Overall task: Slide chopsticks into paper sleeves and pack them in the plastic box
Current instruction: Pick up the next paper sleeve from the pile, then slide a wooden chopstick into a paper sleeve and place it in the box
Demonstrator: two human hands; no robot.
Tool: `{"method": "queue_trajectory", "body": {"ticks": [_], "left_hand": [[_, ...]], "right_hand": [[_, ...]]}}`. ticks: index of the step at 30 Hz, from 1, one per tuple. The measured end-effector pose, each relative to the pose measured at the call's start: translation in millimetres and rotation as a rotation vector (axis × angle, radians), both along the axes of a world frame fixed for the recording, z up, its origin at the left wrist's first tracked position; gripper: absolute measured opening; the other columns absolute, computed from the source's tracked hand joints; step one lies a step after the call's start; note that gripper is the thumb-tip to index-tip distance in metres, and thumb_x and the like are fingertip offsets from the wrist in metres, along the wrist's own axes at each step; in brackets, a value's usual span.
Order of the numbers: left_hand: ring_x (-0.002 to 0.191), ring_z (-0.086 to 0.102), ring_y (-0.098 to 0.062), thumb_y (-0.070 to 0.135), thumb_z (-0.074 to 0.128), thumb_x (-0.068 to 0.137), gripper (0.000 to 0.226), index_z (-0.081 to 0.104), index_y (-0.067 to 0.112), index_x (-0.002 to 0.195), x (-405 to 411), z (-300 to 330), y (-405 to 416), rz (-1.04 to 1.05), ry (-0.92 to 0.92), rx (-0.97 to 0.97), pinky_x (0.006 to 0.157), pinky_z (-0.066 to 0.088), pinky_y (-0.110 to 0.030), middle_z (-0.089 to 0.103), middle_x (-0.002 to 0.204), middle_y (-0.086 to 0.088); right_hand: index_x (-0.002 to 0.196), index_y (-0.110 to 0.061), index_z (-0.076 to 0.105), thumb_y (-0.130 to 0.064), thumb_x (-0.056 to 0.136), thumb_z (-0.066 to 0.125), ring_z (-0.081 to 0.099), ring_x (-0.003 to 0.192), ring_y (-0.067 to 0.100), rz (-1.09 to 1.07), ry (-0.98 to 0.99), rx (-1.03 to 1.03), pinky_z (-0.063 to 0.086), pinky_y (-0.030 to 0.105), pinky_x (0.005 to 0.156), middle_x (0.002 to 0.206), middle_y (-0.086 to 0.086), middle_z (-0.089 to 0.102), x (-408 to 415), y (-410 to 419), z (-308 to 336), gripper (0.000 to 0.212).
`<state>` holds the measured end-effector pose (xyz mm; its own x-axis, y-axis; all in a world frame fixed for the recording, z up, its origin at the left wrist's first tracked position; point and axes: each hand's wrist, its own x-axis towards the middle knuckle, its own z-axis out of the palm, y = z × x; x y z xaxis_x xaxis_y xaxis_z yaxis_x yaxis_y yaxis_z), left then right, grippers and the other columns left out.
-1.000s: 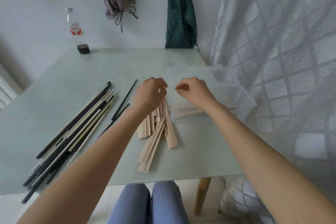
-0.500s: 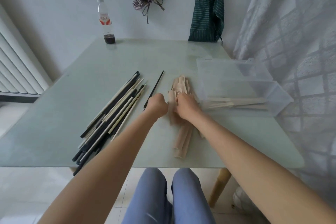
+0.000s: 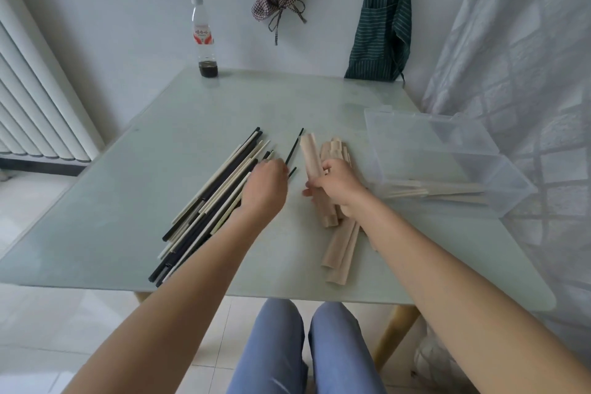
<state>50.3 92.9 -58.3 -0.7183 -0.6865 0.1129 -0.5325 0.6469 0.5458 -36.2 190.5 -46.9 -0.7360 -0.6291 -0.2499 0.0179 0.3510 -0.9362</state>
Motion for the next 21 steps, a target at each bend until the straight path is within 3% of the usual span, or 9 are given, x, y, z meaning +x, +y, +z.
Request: {"method": "queue_trajectory", "body": {"ticks": [3, 5, 8, 15, 18, 21], "left_hand": [[0.101, 0.053, -0.035, -0.002, 0.047, 0.090, 0.015, 0.055, 0.001, 0.102, 24.8, -4.3, -18.1, 0.062, -0.196, -0.264, 0.071, 0.038, -0.036, 0.054, 0.108, -0.017], [0.101, 0.051, -0.035, -0.004, 0.050, 0.088, 0.011, 0.054, 0.001, 0.097, 35.2, -8.8, -26.7, 0.068, -0.292, -0.261, 0.069, 0.036, -0.034, 0.053, 0.108, -0.018], [0.103, 0.050, -0.034, -0.004, 0.052, 0.087, 0.014, 0.056, 0.003, 0.098, 39.6, -13.7, -33.9, 0.015, -0.337, -0.289, 0.071, 0.036, -0.032, 0.051, 0.111, -0.018], [0.114, 0.049, -0.033, -0.001, 0.048, 0.091, 0.030, 0.050, 0.001, 0.120, 26.4, -10.4, -25.8, 0.057, -0.366, -0.314, 0.083, 0.044, -0.035, 0.051, 0.122, -0.016], [0.117, 0.048, -0.031, 0.003, 0.051, 0.090, 0.036, 0.047, -0.001, 0.126, 21.7, -12.5, -23.9, 0.072, -0.398, -0.284, 0.087, 0.044, -0.034, 0.052, 0.124, -0.016], [0.117, 0.049, -0.031, 0.001, 0.050, 0.089, 0.038, 0.047, -0.002, 0.126, 22.1, -10.0, -23.1, 0.108, -0.364, -0.220, 0.088, 0.043, -0.035, 0.052, 0.124, -0.017]], "right_hand": [[0.085, -0.009, 0.046, 0.001, 0.093, 0.045, 0.058, 0.058, 0.017, -0.024, -0.235, -0.129, 0.049, 0.027, 0.054, 0.073, 0.010, 0.055, 9.4, -10.4, 0.9, 0.012], [0.081, -0.011, 0.049, -0.010, 0.094, 0.052, 0.055, 0.049, 0.011, -0.023, -0.326, -0.243, 0.045, 0.019, 0.047, 0.068, 0.006, 0.054, 15.0, -14.9, 1.1, 0.014], [0.077, -0.015, 0.052, -0.020, 0.089, 0.062, 0.052, 0.045, 0.006, -0.046, -0.376, -0.332, 0.040, 0.018, 0.045, 0.065, 0.001, 0.054, 22.0, -22.6, -2.3, 0.017], [0.086, -0.009, 0.055, -0.021, 0.093, 0.049, 0.049, 0.037, 0.009, -0.194, -0.720, -0.493, 0.036, 0.013, 0.039, 0.063, 0.006, 0.059, 26.0, -30.2, -7.0, 0.016], [0.090, -0.009, 0.053, -0.021, 0.092, 0.053, 0.043, 0.037, 0.006, -0.188, -0.716, -0.486, 0.030, 0.013, 0.036, 0.071, 0.006, 0.055, 25.7, -31.6, -8.2, 0.012], [0.085, -0.007, 0.055, -0.014, 0.095, 0.043, 0.045, 0.039, 0.006, -0.212, -0.674, -0.467, 0.031, 0.013, 0.037, 0.073, 0.006, 0.055, 23.9, -31.6, -8.4, 0.017]]}}
